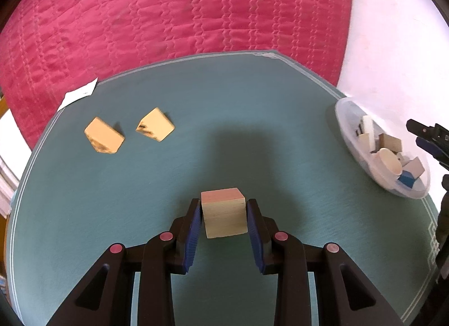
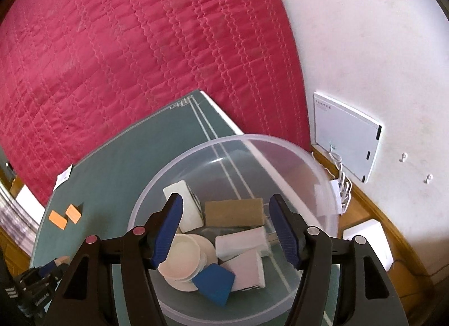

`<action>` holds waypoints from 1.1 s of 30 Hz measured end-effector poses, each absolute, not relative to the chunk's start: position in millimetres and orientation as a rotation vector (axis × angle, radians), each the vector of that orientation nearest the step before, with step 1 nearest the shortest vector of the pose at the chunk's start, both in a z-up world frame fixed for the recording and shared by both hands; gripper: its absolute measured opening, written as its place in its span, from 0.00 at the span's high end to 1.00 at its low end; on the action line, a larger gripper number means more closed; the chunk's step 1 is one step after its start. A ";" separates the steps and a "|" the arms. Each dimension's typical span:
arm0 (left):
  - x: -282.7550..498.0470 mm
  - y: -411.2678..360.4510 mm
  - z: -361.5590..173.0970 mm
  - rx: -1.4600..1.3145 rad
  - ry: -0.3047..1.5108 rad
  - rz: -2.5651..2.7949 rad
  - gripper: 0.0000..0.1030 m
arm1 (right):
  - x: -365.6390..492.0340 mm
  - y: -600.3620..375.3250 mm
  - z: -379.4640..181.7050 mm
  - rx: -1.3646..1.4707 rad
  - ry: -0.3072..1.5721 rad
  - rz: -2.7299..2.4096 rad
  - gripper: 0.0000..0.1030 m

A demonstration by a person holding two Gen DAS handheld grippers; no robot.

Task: Organize rigid objects
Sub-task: 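Carry the tan plank into the clear basin and open the right gripper, then lower the wooden wedge block into the basin and open the left gripper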

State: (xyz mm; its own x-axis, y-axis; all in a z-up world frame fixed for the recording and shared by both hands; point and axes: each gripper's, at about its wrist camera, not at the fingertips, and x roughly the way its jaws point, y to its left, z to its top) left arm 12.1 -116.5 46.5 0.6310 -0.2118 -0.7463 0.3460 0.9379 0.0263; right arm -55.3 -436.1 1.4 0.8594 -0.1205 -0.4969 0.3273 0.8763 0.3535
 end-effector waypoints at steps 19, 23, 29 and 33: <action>14.0 -228.3 63.4 0.259 0.798 -0.566 0.67 | -76.0 -461.1 -1.5 0.448 0.452 -0.400 0.37; 12.6 -248.0 64.0 0.286 0.794 -0.598 0.67 | -77.9 -461.0 -0.5 0.456 0.444 -0.393 0.37; 7.5 -271.6 65.8 0.321 0.771 -0.650 0.67 | -79.2 -458.6 -0.1 0.456 0.439 -0.379 0.37; 7.7 -282.4 66.3 0.337 0.752 -0.666 0.67 | -80.3 -455.3 0.6 0.453 0.437 -0.366 0.37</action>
